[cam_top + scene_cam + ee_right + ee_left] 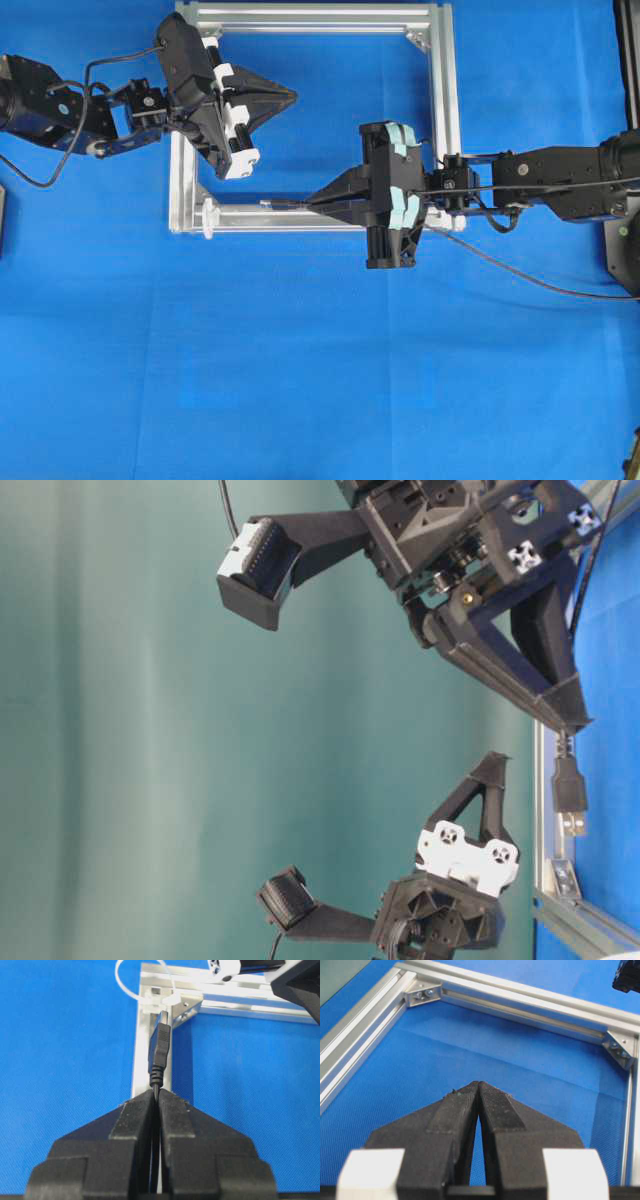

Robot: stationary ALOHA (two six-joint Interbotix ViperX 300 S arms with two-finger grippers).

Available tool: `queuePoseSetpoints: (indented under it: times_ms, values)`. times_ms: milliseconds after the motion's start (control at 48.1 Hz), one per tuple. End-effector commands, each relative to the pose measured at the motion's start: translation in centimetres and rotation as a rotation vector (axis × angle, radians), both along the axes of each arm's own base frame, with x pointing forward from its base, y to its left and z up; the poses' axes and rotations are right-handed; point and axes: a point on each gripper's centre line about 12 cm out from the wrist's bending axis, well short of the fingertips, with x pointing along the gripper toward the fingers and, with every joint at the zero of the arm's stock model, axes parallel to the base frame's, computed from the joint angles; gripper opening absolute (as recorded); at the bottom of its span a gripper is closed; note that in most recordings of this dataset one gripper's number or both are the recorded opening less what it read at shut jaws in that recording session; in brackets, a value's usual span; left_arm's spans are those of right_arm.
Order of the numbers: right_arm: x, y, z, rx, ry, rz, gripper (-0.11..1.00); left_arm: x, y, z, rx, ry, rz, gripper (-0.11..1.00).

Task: Insert the wire through the string loop located on the left side.
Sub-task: 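Push the plug leftward through the white zip-tie loop with the right gripper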

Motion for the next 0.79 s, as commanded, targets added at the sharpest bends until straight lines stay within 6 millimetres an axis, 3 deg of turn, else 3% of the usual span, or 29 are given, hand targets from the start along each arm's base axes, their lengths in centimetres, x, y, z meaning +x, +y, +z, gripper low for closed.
queuePoseSetpoints:
  times_ms: [0, 249, 769]
  values:
    - [0.1, -0.1, 1.5, -0.002, -0.043, -0.001, 0.0, 0.3, 0.1, 1.6, 0.014, -0.045, -0.001, 0.0]
    - [1.1, -0.1, 0.8, -0.001, -0.037, -0.001, 0.0, 0.3, 0.1, 1.6, 0.014, -0.045, -0.001, 0.0]
    - [6.2, -0.4, -0.7, -0.009, -0.038, 0.004, 0.0, 0.3, 0.1, 1.6, 0.013, -0.046, -0.002, 0.0]
